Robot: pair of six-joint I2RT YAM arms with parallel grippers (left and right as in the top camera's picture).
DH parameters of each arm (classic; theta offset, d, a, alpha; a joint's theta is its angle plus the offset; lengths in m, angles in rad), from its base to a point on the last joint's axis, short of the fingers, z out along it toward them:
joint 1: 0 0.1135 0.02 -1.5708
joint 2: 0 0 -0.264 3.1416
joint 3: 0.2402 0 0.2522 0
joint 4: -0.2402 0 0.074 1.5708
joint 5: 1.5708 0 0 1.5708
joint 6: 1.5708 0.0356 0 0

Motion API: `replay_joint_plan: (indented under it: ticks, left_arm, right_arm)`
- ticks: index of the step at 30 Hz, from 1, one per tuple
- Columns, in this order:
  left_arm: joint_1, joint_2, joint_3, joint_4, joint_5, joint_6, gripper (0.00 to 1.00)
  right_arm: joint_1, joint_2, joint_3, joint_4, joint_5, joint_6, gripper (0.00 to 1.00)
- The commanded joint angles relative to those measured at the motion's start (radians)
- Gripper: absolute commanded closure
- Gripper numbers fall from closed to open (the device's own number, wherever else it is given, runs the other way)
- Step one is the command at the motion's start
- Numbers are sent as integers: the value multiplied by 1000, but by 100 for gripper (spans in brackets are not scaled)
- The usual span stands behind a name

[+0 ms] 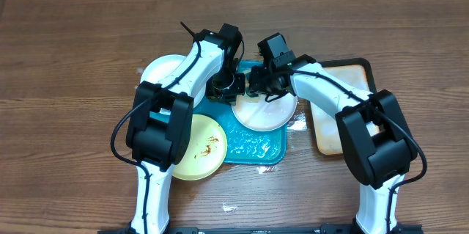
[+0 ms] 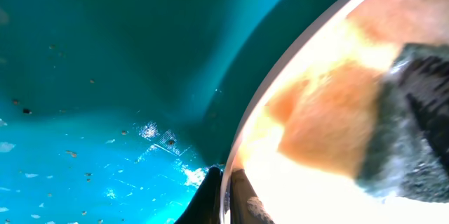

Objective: Clean dirty plates on tray and stack at the side
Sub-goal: 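Scrub the pink plate with the sponge while the left gripper holds it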

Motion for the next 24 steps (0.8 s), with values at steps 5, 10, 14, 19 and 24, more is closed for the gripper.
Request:
replay_joint_plan:
  ticks: [5,10,14,19,24]
  left_arm:
    - [11,31,-13,-38,-61,-41,96]
    - [24,31,-13,-58,-107,-78,96]
    - [34,31,-13,-64,-111,-87,96]
    - [48,31,-13,-62,-128,-116,96]
    - [60,31,-13,-54,-132,-132,96]
  right_arm:
    - [-99,12,-22,-52,154,-10,96]
    - [-157,12,-22,-103,214,-11,96]
    - [-195,12,-22,-141,228,-15,96]
    - [-211,12,-21,-196,220,-32,96]
    - [-185,10,-21,-231,164,-102,96]
